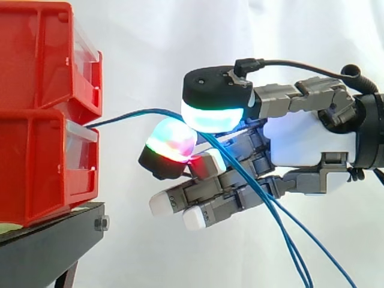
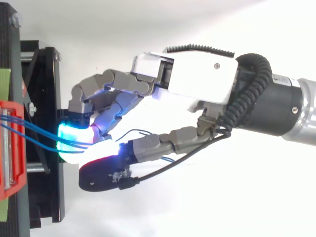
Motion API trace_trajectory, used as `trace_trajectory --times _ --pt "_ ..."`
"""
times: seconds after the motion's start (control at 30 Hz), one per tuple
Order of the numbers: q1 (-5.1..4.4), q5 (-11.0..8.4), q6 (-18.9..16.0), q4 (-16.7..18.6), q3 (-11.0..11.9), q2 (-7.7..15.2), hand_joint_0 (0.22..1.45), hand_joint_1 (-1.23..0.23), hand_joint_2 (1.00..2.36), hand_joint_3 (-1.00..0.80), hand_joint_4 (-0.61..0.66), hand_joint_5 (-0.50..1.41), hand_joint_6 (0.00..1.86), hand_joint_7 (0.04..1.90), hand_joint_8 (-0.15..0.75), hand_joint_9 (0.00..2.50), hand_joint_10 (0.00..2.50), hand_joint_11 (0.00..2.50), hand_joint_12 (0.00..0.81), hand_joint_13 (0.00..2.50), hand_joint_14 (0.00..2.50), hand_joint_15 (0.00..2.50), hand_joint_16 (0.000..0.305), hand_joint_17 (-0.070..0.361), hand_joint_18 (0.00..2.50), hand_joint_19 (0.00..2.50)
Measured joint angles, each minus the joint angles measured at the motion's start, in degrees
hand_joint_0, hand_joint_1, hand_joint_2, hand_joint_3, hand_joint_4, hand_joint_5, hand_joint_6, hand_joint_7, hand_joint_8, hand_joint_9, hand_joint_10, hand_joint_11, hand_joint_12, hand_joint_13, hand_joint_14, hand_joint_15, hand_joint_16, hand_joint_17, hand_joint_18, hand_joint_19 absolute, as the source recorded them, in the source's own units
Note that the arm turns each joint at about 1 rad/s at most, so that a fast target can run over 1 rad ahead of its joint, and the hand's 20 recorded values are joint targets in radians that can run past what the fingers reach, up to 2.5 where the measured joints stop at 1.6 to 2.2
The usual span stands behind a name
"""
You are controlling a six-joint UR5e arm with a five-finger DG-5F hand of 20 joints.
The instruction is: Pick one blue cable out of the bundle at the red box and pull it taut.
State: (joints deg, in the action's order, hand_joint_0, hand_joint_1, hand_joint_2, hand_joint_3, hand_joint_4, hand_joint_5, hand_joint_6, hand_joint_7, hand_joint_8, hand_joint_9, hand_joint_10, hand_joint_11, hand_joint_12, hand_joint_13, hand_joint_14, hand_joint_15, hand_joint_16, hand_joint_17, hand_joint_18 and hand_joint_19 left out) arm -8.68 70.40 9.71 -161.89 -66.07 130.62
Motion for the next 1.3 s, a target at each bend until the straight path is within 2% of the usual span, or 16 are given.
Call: trace_trajectory --times 0.27,0.43,0.57,0.67,0.77,1.07,1.3 --pt "-0.02 0.00 0.0 -0.1 0.0 0.0 0.74 -0.96 1.01 -0.30 0.17 -0.21 0.87 1.02 0.343 0.79 0.01 1.20 0.426 0.55 0.01 0.24 0.059 0.133 0.63 0.25" --pt "-0.04 0.00 0.0 -0.1 0.0 0.0 0.66 -0.93 1.00 -0.50 0.18 -0.21 0.87 1.02 0.345 0.79 0.02 1.21 0.429 0.55 0.01 0.25 0.059 0.132 0.62 0.28" --pt "-0.03 0.00 0.0 -0.1 0.0 0.0 0.53 -0.84 1.00 -0.50 0.21 -0.20 0.87 1.01 0.369 0.80 0.01 1.21 0.448 0.54 0.01 0.26 0.062 0.139 0.60 0.32" --pt "-0.03 0.00 0.0 -0.2 0.0 0.0 0.52 -0.81 1.00 -0.50 0.21 -0.19 0.86 1.02 0.375 0.81 0.01 1.20 0.452 0.54 0.01 0.26 0.063 0.141 0.60 0.33" --pt "-0.02 0.00 0.0 -0.2 0.0 0.0 0.57 -0.76 1.00 -0.50 0.21 -0.18 0.85 1.06 0.365 0.81 0.01 1.19 0.440 0.53 0.01 0.26 0.060 0.135 0.58 0.34" --pt "-0.02 -0.06 0.0 -0.2 0.0 0.0 0.59 -0.79 1.02 -0.23 0.16 -0.18 0.86 1.13 0.365 0.82 0.01 1.19 0.437 0.54 0.01 0.27 0.059 0.133 0.59 0.34" --pt "-0.02 -0.06 -0.1 -0.2 0.0 0.0 0.61 -0.82 1.02 -0.20 0.14 -0.18 0.87 1.13 0.364 0.82 0.01 1.19 0.437 0.54 0.01 0.26 0.059 0.132 0.59 0.34"
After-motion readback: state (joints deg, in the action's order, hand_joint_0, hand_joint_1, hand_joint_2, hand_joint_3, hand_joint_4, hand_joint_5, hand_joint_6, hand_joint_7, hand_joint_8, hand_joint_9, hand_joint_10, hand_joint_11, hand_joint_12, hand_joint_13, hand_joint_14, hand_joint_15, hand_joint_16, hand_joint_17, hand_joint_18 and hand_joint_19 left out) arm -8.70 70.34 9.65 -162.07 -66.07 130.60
